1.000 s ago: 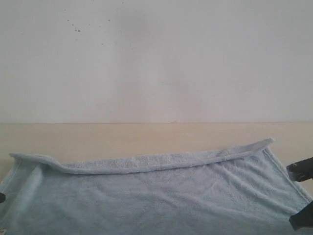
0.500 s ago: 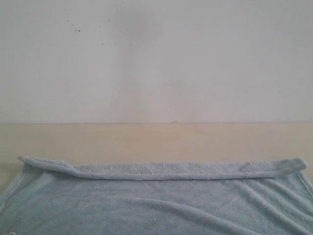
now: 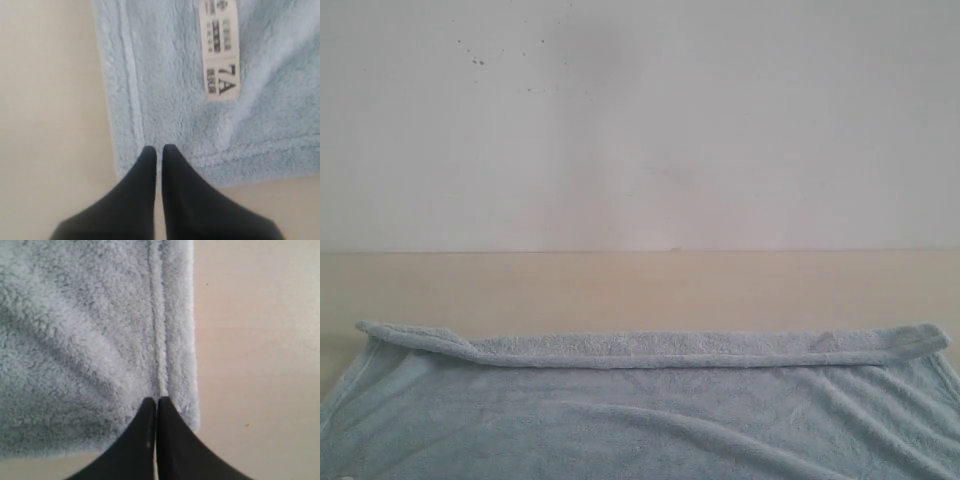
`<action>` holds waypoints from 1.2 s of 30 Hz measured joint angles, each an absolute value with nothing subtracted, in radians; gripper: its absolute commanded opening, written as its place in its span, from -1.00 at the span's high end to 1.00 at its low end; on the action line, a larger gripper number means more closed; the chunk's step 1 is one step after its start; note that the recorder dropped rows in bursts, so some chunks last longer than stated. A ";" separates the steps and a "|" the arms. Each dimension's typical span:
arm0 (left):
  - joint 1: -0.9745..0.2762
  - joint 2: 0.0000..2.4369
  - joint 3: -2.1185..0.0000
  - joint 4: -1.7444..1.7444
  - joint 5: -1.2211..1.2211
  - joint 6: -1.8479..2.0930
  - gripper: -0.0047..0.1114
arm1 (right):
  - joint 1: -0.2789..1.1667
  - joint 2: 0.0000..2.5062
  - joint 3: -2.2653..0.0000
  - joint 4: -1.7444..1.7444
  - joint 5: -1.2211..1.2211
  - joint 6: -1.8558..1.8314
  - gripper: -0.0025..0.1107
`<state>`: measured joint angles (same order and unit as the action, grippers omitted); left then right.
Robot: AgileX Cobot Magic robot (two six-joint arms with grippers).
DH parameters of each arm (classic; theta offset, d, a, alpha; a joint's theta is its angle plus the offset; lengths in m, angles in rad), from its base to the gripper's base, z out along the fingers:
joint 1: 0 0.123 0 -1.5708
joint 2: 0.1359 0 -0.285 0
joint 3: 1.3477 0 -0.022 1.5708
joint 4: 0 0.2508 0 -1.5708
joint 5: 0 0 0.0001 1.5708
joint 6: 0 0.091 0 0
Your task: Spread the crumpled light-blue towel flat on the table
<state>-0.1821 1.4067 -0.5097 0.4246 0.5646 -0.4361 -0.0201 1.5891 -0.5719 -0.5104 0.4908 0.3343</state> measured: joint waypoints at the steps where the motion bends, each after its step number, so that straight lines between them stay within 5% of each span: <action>1: -0.182 1.378 -0.511 0.432 0.567 -0.436 0.85 | -0.020 1.589 -0.572 -0.510 0.489 0.334 0.96; 11: -0.182 1.279 -0.511 0.477 0.529 -0.434 0.85 | -0.020 1.589 -0.572 -0.510 0.469 0.333 0.96; 36: -0.182 1.627 -0.514 0.434 0.288 -0.427 0.85 | -0.020 1.365 -0.570 -0.377 0.330 0.234 0.96</action>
